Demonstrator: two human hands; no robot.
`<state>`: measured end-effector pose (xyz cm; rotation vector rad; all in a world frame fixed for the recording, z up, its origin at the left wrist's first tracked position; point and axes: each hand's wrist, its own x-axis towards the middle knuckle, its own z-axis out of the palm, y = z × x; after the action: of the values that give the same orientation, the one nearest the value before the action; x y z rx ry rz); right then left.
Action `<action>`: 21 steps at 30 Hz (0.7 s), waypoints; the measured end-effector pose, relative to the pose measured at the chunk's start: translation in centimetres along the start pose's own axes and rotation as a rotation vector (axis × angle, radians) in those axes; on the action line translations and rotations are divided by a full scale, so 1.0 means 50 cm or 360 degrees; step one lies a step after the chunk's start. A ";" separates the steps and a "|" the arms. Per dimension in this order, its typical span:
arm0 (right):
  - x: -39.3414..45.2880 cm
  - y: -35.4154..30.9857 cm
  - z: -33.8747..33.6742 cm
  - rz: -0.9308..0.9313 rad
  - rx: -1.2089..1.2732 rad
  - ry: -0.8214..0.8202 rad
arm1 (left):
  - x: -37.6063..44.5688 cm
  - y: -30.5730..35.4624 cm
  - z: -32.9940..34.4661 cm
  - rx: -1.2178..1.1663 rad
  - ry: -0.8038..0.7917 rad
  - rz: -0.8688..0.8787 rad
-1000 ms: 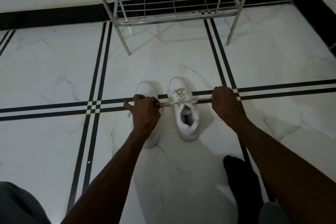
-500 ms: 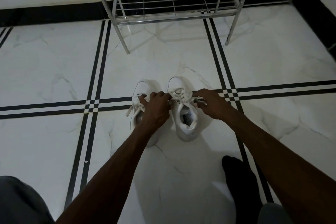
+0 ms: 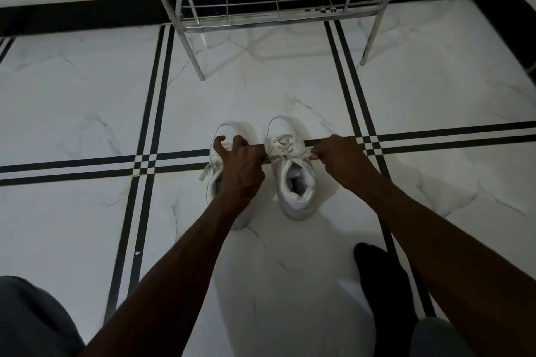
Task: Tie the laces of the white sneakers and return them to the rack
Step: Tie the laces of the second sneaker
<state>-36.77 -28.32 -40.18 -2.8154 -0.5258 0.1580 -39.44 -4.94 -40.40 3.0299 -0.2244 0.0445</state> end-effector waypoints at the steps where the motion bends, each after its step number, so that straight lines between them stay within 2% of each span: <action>1: -0.001 0.000 0.001 -0.0001 -0.0006 0.0017 | -0.001 -0.001 0.000 0.0044 -0.0018 0.0018; 8: 0.002 -0.009 0.000 0.0165 0.0174 -0.0136 | -0.002 -0.009 0.017 0.0096 0.0021 0.0058; 14: -0.006 -0.025 0.014 0.0420 0.0271 -0.0129 | -0.006 -0.006 0.025 0.0059 -0.0096 -0.0001; 17: -0.005 -0.026 0.018 0.0464 0.0350 -0.0095 | -0.005 -0.006 0.025 0.0116 -0.0087 -0.0005; 21: 0.003 -0.033 0.019 0.0603 0.0412 -0.0178 | -0.010 -0.004 0.020 0.0073 -0.0047 -0.0031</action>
<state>-37.33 -26.56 -40.62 -2.6291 0.0147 0.4275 -39.89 -4.78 -41.43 3.0795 -0.1990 0.0029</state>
